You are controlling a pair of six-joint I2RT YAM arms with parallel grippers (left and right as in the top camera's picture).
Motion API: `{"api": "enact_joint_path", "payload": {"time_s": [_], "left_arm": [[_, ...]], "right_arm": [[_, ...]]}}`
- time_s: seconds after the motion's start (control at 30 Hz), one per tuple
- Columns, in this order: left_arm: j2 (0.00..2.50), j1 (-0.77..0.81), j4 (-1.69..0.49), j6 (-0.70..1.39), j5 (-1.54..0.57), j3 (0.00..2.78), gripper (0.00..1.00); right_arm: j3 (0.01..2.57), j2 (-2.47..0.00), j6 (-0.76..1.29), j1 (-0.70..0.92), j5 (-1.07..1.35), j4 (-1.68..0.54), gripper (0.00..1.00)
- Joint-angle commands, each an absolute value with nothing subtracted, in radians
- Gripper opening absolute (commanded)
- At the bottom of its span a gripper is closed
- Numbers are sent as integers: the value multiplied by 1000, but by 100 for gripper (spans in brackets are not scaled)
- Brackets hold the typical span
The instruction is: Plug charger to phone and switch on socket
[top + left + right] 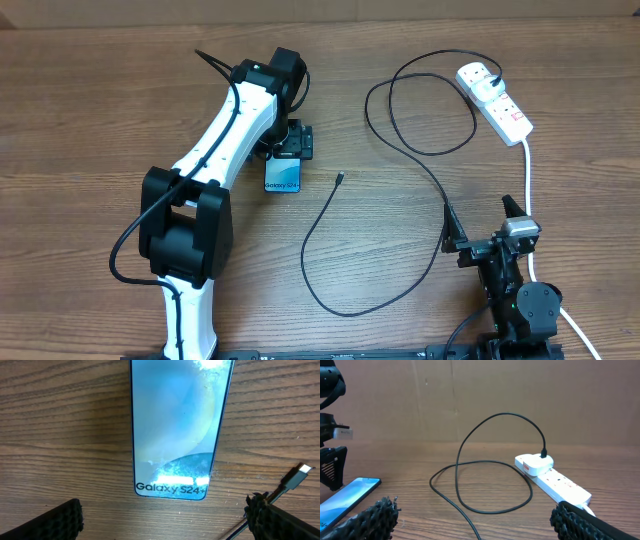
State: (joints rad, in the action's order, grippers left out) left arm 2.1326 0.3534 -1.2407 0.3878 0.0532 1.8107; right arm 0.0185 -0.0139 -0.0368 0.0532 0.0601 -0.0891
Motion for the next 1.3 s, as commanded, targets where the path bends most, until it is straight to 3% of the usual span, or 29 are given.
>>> {"api": "enact_joint_path", "payload": {"time_s": [0.0,1.27], "left_arm": [[2140,355,-1240,396,52,1803,99],[2140,354,-1198,370,32,1801,100]], "right_arm": [[9,-3,-33,59,54,-81,100],[9,-3,-33,59,54,-81,100]]}}
